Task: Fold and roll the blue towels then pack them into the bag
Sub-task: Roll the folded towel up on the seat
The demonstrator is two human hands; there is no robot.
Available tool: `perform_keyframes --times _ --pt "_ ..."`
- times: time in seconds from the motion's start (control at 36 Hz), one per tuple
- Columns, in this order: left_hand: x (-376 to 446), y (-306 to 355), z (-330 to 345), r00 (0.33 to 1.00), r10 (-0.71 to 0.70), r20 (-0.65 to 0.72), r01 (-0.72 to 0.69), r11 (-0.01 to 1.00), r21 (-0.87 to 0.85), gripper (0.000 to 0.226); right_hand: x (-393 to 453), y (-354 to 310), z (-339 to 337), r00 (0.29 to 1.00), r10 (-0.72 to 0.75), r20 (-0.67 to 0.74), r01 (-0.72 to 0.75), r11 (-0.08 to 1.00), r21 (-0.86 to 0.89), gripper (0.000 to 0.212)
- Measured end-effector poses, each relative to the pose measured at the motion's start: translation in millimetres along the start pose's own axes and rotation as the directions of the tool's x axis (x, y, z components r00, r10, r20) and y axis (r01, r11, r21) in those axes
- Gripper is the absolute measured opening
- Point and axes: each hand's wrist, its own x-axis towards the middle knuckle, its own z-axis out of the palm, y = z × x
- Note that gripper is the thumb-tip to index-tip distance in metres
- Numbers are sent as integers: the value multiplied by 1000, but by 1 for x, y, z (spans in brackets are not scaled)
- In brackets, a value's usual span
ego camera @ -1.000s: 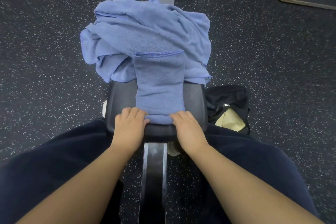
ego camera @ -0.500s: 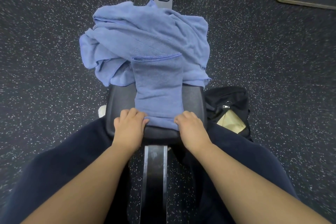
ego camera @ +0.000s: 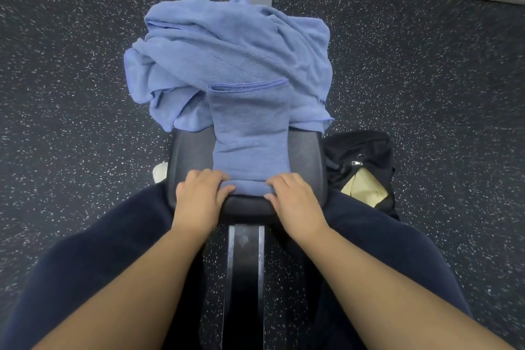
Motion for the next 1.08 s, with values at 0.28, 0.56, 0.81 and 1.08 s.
perform_keyframes --times 0.28,0.56,0.81,1.08 --pt "-2 3 2 998 55 30 -58 991 121 34 5 10 -6 984 -31 174 28 999 19 23" --pt "-7 14 7 945 293 -141 -281 954 104 37 7 -9 -10 992 42 117 -39 999 -26 16" --pt "-12 12 26 918 336 -211 -299 935 189 23 4 -17 0 998 -44 -36 40 994 -102 14" --pt "-11 16 17 959 279 -47 -265 943 201 59 1 -13 1 995 21 102 -7 991 -136 51"
